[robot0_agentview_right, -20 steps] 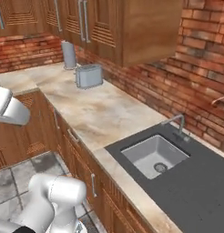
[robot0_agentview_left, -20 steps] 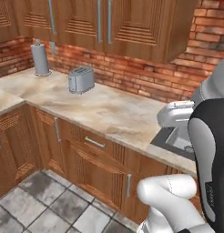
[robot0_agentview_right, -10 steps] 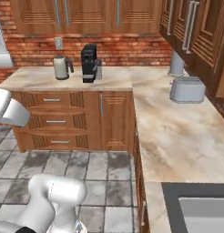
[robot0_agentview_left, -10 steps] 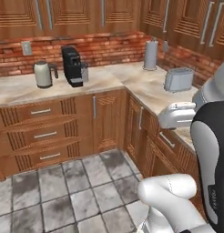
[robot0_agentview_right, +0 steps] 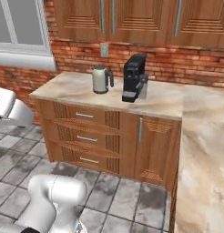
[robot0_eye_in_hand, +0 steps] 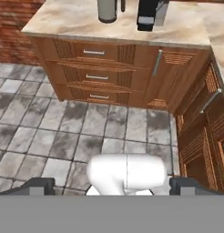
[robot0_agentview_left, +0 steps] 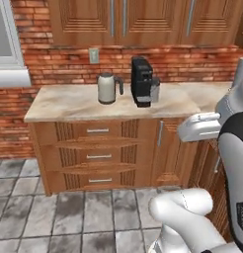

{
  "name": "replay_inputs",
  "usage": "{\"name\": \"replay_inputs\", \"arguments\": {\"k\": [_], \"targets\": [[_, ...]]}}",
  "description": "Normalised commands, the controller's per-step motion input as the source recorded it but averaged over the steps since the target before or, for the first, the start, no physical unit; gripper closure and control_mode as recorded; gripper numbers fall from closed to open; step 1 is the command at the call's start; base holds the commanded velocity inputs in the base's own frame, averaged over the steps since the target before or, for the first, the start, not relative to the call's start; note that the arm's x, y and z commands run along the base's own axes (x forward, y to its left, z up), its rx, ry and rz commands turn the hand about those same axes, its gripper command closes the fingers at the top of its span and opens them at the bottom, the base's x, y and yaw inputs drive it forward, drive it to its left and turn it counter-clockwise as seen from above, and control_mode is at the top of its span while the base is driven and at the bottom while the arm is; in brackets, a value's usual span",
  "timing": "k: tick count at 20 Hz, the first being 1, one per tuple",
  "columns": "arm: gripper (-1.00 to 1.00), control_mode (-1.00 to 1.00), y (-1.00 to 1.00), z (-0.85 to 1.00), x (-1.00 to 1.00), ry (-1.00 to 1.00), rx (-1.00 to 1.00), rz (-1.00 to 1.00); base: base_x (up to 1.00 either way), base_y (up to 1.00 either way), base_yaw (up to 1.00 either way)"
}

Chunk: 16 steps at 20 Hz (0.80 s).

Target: Navigate to the stand mixer.

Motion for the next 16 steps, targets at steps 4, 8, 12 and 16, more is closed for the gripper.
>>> {"name": "replay_inputs", "arguments": {"k": [4, 8, 12, 16], "targets": [[-1.0, 1.0, 0.0, 0.0, 0.0, 0.0, 0.0, 0.0, 1.0, 0.42, 0.55], [-1.0, 1.0, 0.0, 0.0, 0.0, 0.0, 0.0, 0.0, 0.85, 0.13, 0.77], [-1.0, 1.0, 0.0, 0.0, 0.0, 0.0, 0.0, 0.0, 0.61, 0.32, 0.77], [-1.0, 1.0, 0.0, 0.0, 0.0, 0.0, 0.0, 0.0, 0.63, 0.28, 0.77]]}}
